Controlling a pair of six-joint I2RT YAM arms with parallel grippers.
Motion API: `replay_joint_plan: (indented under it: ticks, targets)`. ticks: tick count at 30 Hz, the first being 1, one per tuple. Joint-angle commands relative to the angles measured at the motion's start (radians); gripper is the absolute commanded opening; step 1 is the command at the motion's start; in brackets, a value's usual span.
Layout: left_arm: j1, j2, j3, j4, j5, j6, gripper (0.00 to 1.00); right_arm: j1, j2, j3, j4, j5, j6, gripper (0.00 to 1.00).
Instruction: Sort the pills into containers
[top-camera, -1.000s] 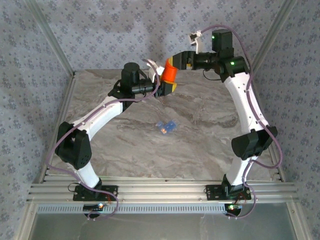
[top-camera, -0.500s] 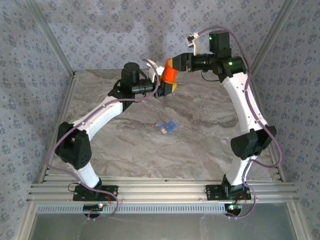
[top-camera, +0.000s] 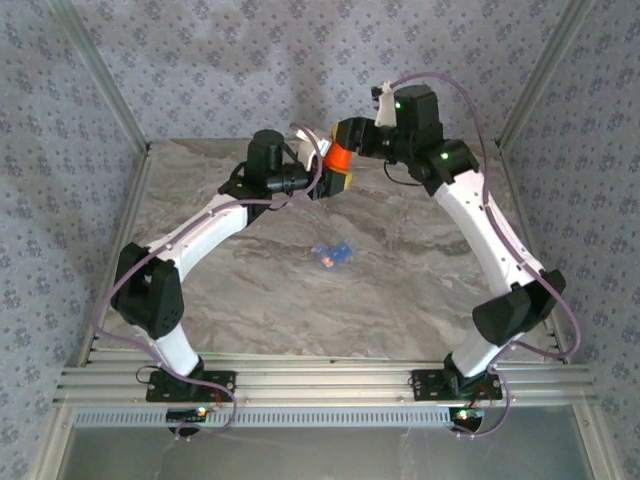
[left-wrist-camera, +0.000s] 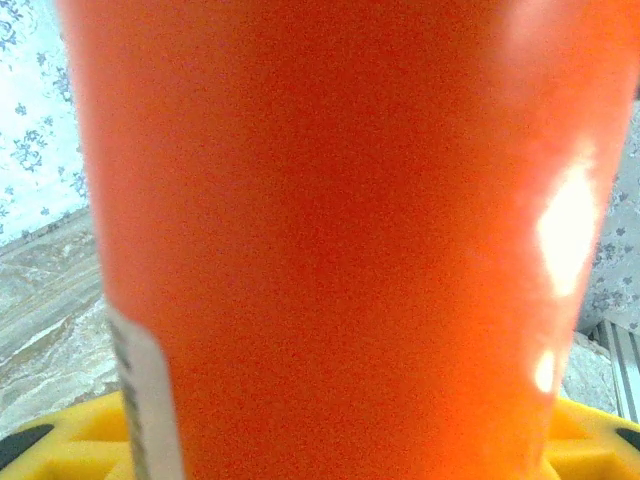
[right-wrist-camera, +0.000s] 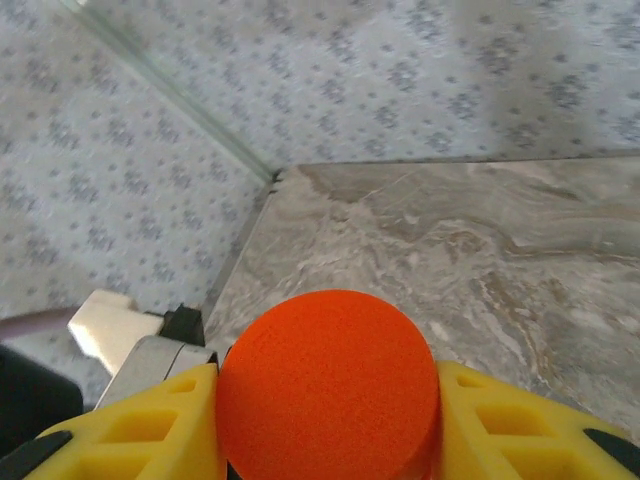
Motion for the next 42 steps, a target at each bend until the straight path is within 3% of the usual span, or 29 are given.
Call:
replay_joint_plan:
  ticks: [1,4,9,13,19,25,31,42]
  targets:
    - [-0.004,-0.034,0.017,0.133,-0.049,0.012,0.0,0.052,-0.031,-0.065,0.001,0.109,0.133,0.48]
    - [-0.004,-0.036,0.015,0.132,-0.047,0.011,0.0,0.04,-0.03,-0.045,0.003,0.046,0.127,0.54]
    - [-0.004,-0.038,0.005,0.132,-0.046,0.012,0.0,-0.049,-0.07,-0.036,0.083,-0.08,0.113,0.84]
    - [-0.003,-0.037,0.005,0.137,-0.023,0.011,0.0,-0.119,-0.106,-0.053,0.148,-0.192,0.062,0.91]
    - [0.009,-0.026,0.034,0.132,0.065,-0.018,0.0,-0.219,-0.059,-0.026,0.189,-0.443,-0.028,0.92]
    - [0.016,0.003,0.087,0.106,0.177,-0.074,0.0,-0.229,0.068,0.152,0.055,-0.659,-0.172,0.91]
    - [0.019,0.033,0.133,0.087,0.256,-0.121,0.0,-0.213,0.135,0.255,-0.021,-0.689,-0.216,0.89]
    - [0.019,0.046,0.146,0.078,0.259,-0.12,0.0,-0.199,0.15,0.259,-0.044,-0.702,-0.227,0.77]
